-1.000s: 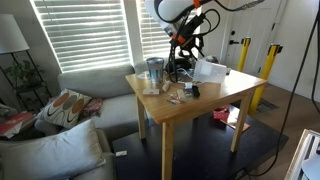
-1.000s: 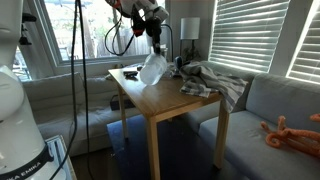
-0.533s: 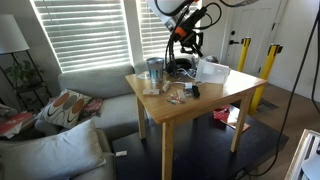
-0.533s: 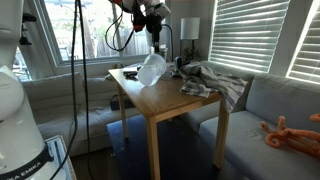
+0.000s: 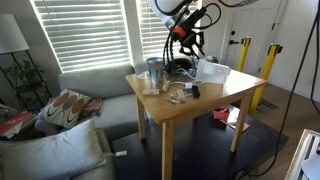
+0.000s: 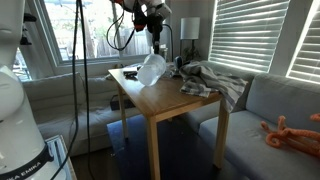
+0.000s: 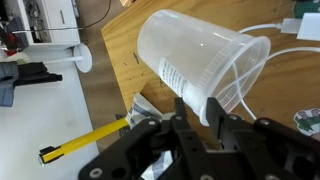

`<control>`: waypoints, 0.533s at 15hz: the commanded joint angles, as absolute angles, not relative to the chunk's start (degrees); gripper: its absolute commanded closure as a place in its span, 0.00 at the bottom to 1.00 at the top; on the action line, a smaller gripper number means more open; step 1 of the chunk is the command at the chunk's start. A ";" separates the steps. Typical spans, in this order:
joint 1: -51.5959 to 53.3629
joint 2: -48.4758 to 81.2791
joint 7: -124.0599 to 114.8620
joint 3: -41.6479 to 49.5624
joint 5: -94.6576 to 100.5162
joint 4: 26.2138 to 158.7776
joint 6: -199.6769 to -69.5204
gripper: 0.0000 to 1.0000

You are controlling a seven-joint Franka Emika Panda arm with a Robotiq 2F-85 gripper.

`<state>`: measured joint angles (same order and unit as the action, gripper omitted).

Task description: Flip the upside down positioned frost flex cup clockwise twice to position it upright on the table

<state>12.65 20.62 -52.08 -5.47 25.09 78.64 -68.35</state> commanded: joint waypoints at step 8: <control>13.70 24.19 -54.14 -4.07 22.11 76.96 -66.06 0.00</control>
